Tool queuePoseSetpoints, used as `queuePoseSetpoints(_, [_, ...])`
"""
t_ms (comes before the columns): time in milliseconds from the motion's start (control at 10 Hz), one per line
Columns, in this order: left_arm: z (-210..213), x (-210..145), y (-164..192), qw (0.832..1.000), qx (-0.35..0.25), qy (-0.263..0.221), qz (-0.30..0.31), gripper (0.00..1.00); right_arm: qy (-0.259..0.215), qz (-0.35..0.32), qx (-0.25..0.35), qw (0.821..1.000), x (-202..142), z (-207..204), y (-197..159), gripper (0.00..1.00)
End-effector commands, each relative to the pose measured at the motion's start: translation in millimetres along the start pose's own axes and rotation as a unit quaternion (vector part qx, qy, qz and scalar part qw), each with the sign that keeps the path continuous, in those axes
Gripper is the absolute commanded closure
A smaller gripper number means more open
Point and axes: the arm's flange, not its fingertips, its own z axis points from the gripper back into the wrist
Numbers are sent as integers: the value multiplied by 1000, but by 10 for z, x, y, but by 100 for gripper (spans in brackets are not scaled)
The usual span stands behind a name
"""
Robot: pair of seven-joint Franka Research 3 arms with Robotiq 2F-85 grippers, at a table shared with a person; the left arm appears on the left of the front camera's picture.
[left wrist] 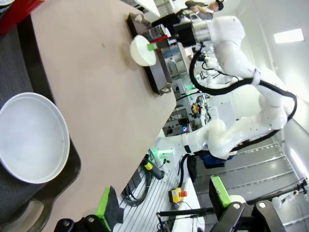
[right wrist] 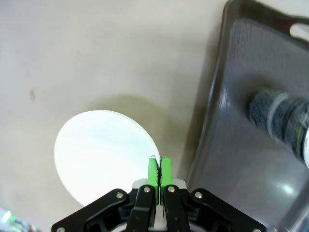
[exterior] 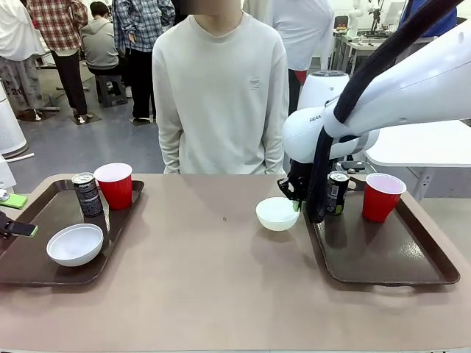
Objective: Prepare tableware on both trays.
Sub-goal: Pick up a Picnic Bowl from the table and place it on a Handle tray.
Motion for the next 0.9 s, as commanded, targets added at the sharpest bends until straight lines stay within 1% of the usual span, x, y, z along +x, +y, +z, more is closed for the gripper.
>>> queuePoseSetpoints(0, [28, -29, 0, 1000, -4, 2, -9, 0, -31, 40, -9, 999, -734, 387, -151, 100])
queuePoseSetpoints(100, [28, -29, 0, 1000, -4, 2, -9, 0, -44, 27, 3, 999, -955, 455, -338, 100])
queuePoseSetpoints(200, [28, -29, 0, 1000, -4, 2, -9, 0, -39, 12, 27, 999, -1064, 400, -590, 100])
queuePoseSetpoints(300, [28, -29, 0, 1000, -4, 2, -9, 0, -36, -3, 30, 999, -1092, 316, -805, 100])
queuePoseSetpoints(400, [28, -29, 0, 1000, -4, 2, -9, 0, -46, -18, 33, 998, -1075, 241, -1051, 100])
queuePoseSetpoints(500, [28, -29, 0, 1000, -4, 2, -9, 0, -45, -28, 46, 998, -1037, 173, -1240, 100])
queuePoseSetpoints(600, [28, -29, 0, 1000, -4, 2, -9, 0, -41, -15, 50, 998, -1004, 99, -1366, 100])
queuePoseSetpoints(700, [28, -29, 0, 1000, -4, 2, -9, 0, -49, -2, 46, 998, -1001, 70, -1366, 100])
queuePoseSetpoints(800, [28, -29, 0, 1000, -4, 2, -9, 0, -35, -30, 26, 999, -1133, 215, -1332, 100])
